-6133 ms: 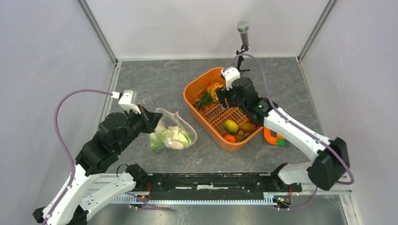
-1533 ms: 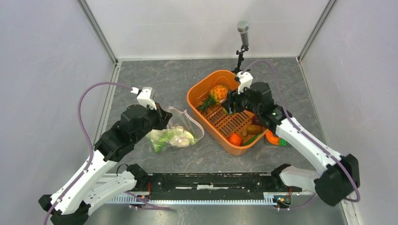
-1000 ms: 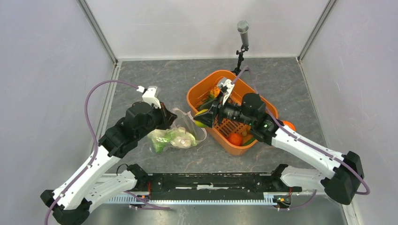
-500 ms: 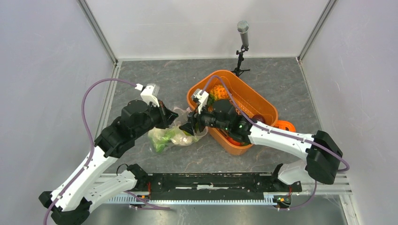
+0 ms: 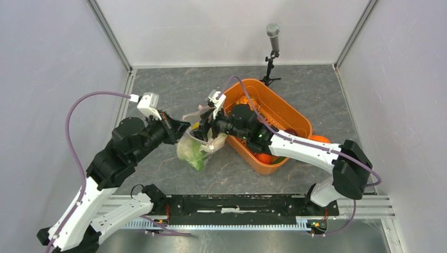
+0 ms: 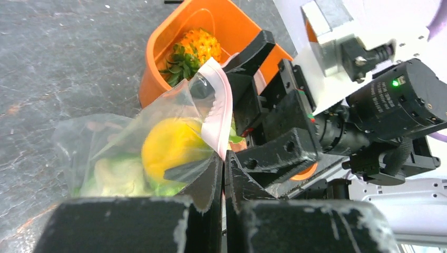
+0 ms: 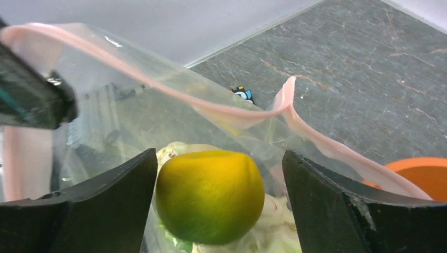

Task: Place the food in the zip-top bag and seal the zipper
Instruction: Place the fake fruit in the zipper food storage bag.

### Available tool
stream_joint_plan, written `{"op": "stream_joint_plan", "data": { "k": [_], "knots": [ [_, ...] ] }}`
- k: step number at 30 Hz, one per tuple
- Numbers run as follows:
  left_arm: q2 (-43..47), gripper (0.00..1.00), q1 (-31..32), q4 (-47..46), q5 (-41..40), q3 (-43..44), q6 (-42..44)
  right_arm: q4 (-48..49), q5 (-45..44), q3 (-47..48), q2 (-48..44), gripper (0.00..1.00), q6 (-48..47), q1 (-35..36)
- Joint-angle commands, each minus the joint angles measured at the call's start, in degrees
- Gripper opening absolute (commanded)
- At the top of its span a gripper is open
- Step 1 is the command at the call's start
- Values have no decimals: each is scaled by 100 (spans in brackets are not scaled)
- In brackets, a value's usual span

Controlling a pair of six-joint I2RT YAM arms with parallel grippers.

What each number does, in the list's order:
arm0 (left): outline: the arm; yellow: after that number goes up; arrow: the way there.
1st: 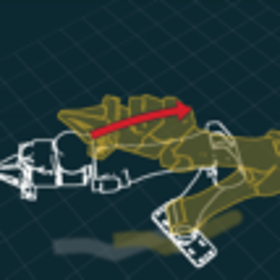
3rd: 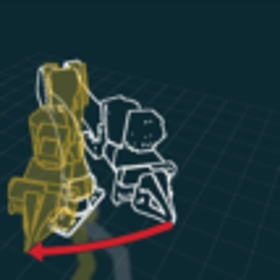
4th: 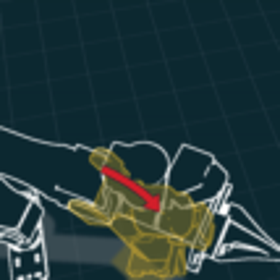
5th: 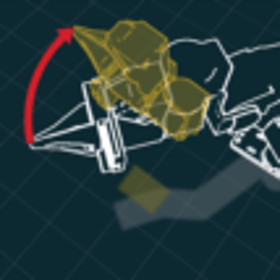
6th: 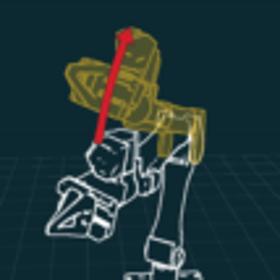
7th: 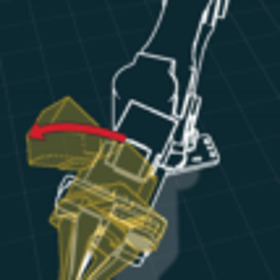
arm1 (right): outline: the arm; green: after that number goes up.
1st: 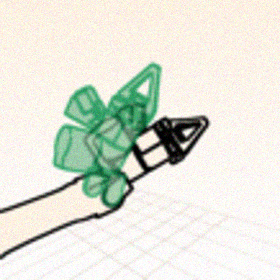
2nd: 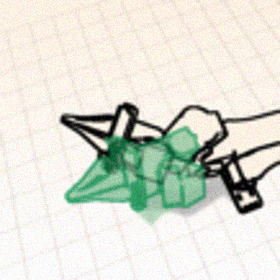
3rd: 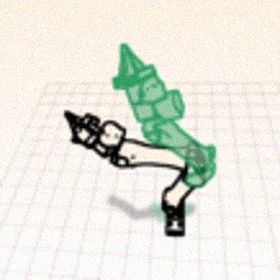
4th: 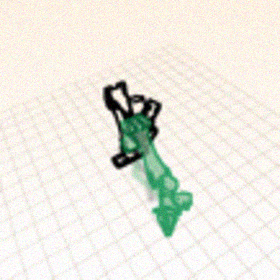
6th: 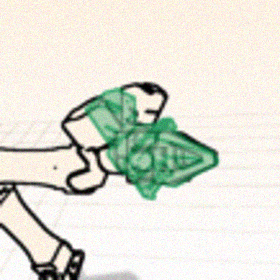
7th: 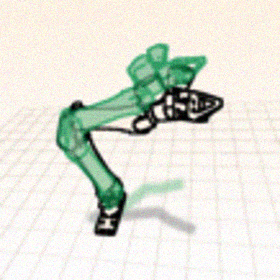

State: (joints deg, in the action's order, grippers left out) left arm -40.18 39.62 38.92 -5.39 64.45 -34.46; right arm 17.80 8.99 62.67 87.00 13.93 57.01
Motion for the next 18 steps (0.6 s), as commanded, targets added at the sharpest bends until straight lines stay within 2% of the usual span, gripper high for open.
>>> {"op": "stream_joint_plan", "data": {
  "k": [1, 5, 12, 15, 18],
  "knots": [
    [221, 2, -15, 10, -733, 323, -204, 23, 219, 497, -160, 95, -312, 19],
    [457, 2, -14, -66, -1055, -45, -389, -353, 135, 644, -477, 98, -500, 19],
    [577, 2, -15, -42, -1361, -289, -422, -522, -490, -86, -1394, 92, -641, 20],
    [569, 2, -15, -76, -1395, -374, -431, -492, -391, -218, -1549, 92, -615, 22],
    [551, 2, -13, -184, -1293, -424, -448, -830, 75, 126, -1319, 93, -569, 20]
  ]
}}
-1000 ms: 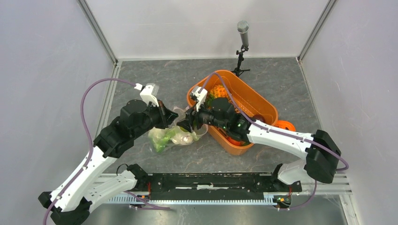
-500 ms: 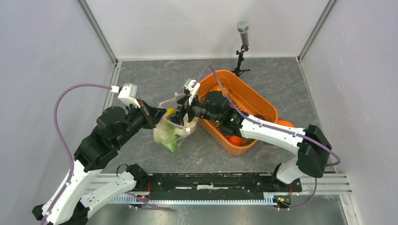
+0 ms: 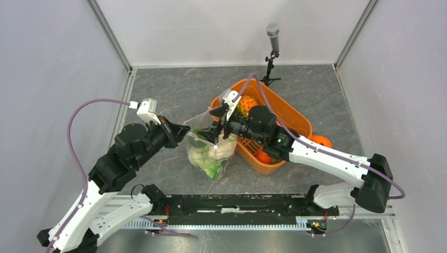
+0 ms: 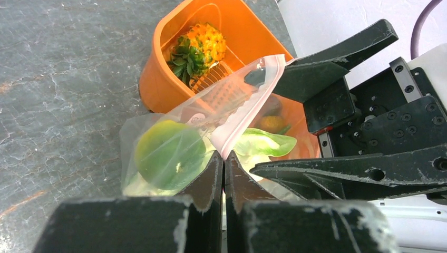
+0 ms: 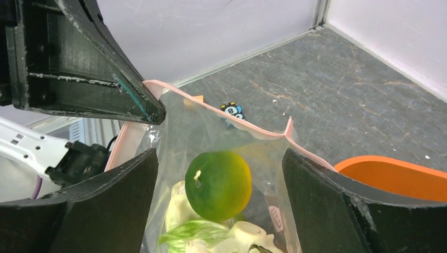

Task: Place the food in the zip-top bag and seal the zipper
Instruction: Place the fake fruit in the zipper food storage bag.

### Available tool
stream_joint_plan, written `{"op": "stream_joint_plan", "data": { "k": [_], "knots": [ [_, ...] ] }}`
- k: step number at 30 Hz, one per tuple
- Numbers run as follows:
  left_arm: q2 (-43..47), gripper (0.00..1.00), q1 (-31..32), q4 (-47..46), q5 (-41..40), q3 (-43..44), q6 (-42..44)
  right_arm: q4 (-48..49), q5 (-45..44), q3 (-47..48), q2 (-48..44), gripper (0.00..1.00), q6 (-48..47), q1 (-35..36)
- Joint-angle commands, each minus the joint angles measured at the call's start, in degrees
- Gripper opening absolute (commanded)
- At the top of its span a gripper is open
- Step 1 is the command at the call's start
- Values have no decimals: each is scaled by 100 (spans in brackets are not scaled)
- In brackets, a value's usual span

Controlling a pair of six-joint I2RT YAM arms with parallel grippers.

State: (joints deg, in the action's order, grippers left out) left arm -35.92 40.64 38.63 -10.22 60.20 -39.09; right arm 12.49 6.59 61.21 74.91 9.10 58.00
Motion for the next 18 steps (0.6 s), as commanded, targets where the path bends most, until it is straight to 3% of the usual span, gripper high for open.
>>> {"op": "stream_joint_plan", "data": {
  "k": [1, 6, 11, 13, 15, 18],
  "knots": [
    [138, 2, -118, -167, -800, 4, 12, -443, 581, 450, -12, 92, -67, -78],
    [483, 2, -118, 126, -1318, 210, 131, 671, 1759, 184, -277, 98, 251, -116],
    [647, 2, -118, 358, -1492, 369, 176, 979, 3025, 806, 199, 98, 872, -252],
    [568, 2, -117, 339, -1286, 384, 304, 943, 2680, 866, 309, 98, 785, -247],
    [464, 2, -118, 272, -1029, 398, 340, 303, 1853, 1131, 492, 98, 504, -245],
    [378, 2, -117, 19, -624, 328, 389, -670, 1375, 1721, 896, 94, 145, -236]
  ]
}}
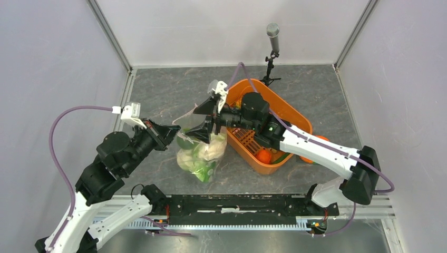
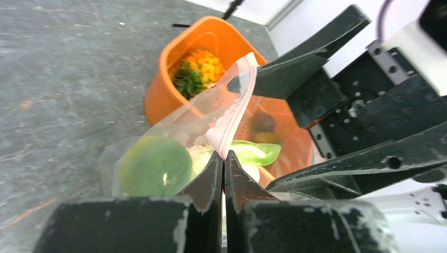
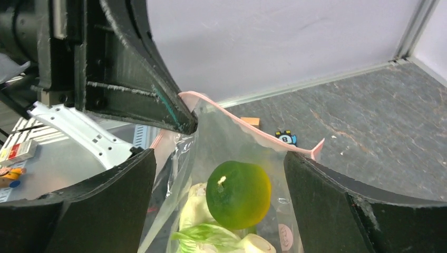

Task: Place the food in the zip-top bag and seal the zipper
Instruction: Place the fake fruit in the zipper food storage bag, then pick up the fake fruit from the bin.

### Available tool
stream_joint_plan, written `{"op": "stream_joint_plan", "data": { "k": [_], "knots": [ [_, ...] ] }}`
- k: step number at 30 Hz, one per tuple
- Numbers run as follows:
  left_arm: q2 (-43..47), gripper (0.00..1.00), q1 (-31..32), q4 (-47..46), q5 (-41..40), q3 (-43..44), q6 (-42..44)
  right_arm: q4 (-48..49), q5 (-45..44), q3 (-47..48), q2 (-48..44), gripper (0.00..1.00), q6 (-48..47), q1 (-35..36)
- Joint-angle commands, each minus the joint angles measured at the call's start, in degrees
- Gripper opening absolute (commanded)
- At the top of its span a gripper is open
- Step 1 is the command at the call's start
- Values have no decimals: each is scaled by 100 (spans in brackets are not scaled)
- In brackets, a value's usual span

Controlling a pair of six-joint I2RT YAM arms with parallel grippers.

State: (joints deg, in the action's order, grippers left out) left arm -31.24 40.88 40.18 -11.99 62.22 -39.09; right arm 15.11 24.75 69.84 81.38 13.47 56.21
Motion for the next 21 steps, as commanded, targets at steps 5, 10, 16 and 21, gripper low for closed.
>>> {"op": "stream_joint_plan", "data": {
  "k": [5, 10, 16, 21],
  "knots": [
    [-366, 2, -140, -49, -439, 141, 430, -2387, -1042, 1854, 912, 82, -621, 52],
    [-314, 2, -142, -56, -590, 89, 393, -2321, -1487, 1596, 650, 84, -1032, 137],
    [-296, 2, -142, 22, -709, 83, 440, -1795, -2829, 618, -718, 94, -1236, 101],
    [-309, 2, -141, -47, -742, -67, 432, -2643, -4437, -35, -1211, 96, -1295, -291]
  ]
}}
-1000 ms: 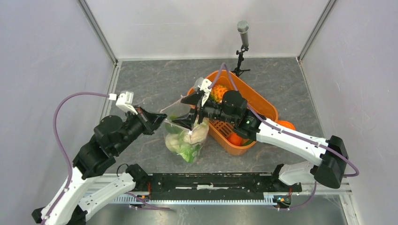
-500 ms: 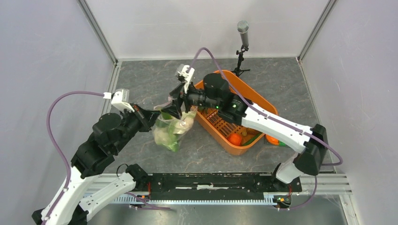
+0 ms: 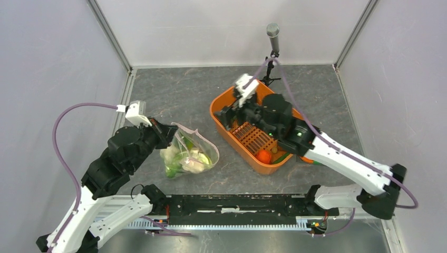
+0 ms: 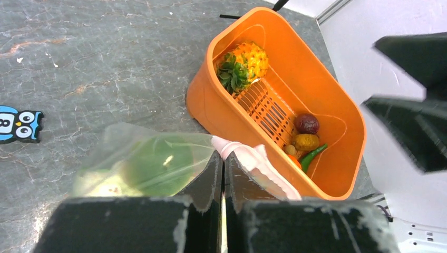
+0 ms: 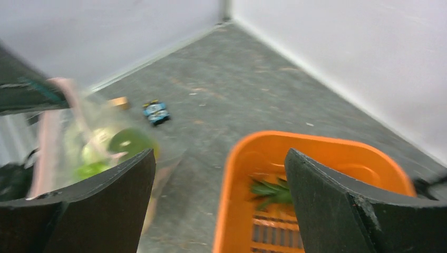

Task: Place the food in the zip-top bag and seal the zipper
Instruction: Pick up the fake fruit from the bin.

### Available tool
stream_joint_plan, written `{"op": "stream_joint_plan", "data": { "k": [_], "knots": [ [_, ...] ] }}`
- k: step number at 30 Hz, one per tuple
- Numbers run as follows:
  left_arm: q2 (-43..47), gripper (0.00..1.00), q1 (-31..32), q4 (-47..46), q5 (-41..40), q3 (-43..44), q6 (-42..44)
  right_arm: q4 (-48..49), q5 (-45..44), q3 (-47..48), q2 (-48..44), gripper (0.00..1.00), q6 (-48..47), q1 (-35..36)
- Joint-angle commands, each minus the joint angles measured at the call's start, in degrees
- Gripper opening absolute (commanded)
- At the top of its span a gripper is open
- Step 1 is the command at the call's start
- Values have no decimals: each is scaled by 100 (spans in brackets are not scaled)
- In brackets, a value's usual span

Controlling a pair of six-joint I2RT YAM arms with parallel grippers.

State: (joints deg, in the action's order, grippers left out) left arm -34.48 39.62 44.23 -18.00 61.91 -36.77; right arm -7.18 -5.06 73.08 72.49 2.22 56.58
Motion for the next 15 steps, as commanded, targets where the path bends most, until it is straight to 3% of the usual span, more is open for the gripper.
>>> {"op": "stream_joint_plan", "data": {
  "k": [1, 8, 15],
  "knots": [
    [2, 2, -15, -456, -143, -39, 204, -706, -1558, -410, -316, 96, -119, -499],
    [-103, 2, -14, -527, 12, -53, 302, -2097, -1642, -1201, 42, 89, 439, -1681],
    [-45, 2, -15, -748, 228, -221, 629, -2907, -1975, -1350, 731, 91, 675, -2199]
  ]
}}
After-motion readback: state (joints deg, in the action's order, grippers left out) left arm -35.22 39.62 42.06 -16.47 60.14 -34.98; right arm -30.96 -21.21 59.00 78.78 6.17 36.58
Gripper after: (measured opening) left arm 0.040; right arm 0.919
